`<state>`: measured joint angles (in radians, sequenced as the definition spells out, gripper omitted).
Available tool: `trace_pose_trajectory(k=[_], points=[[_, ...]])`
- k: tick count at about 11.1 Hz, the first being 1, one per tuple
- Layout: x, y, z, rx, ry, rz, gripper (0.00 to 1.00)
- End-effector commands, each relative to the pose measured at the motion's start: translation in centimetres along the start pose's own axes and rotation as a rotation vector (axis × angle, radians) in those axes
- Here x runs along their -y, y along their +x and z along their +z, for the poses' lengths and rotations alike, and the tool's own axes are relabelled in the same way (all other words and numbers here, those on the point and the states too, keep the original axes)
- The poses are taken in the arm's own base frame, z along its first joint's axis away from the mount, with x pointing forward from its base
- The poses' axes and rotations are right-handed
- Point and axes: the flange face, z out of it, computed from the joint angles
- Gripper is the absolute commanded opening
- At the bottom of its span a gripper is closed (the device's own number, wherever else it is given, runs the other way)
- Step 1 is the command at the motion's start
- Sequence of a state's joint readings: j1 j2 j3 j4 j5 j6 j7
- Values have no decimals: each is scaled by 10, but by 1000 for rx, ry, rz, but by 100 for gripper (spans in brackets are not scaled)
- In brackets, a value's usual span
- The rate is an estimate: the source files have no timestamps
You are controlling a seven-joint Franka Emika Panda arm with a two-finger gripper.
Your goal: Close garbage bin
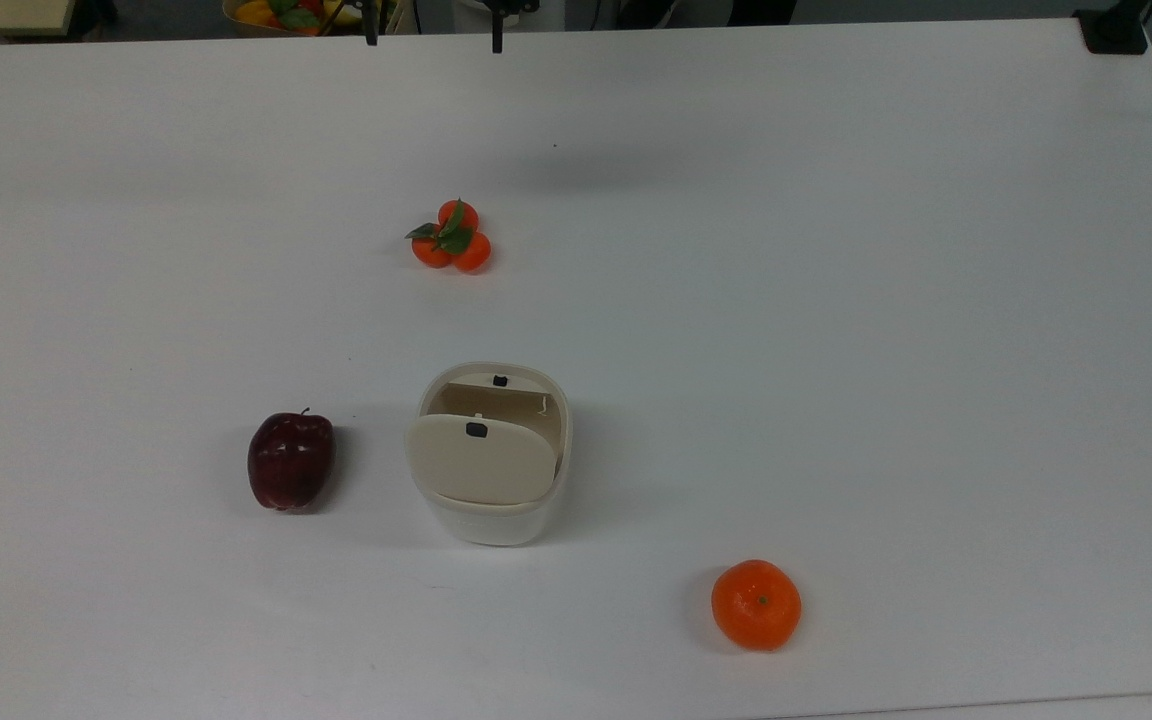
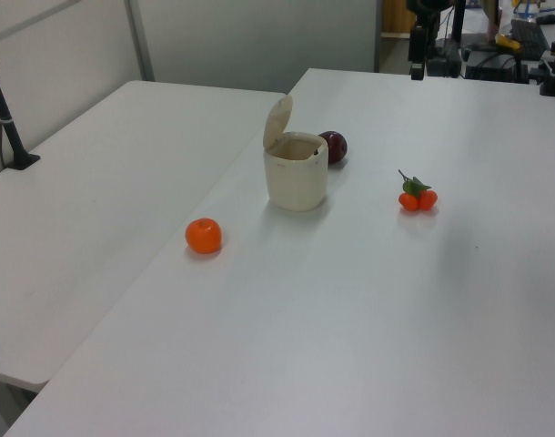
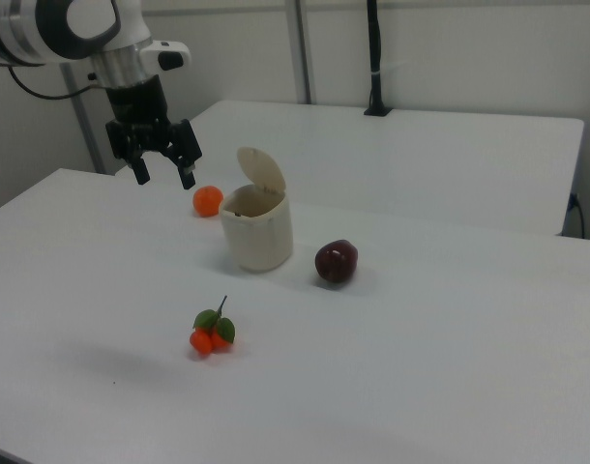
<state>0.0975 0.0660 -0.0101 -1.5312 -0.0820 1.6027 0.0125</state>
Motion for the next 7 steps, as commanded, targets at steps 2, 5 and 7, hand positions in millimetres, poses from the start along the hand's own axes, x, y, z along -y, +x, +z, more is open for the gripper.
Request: trace_pose_trajectory(k=[2, 5, 7], points=[[0, -11, -7, 13, -5, 18, 100], [1, -11, -6, 11, -1, 19, 100], [0, -10, -6, 10, 1, 21, 100]])
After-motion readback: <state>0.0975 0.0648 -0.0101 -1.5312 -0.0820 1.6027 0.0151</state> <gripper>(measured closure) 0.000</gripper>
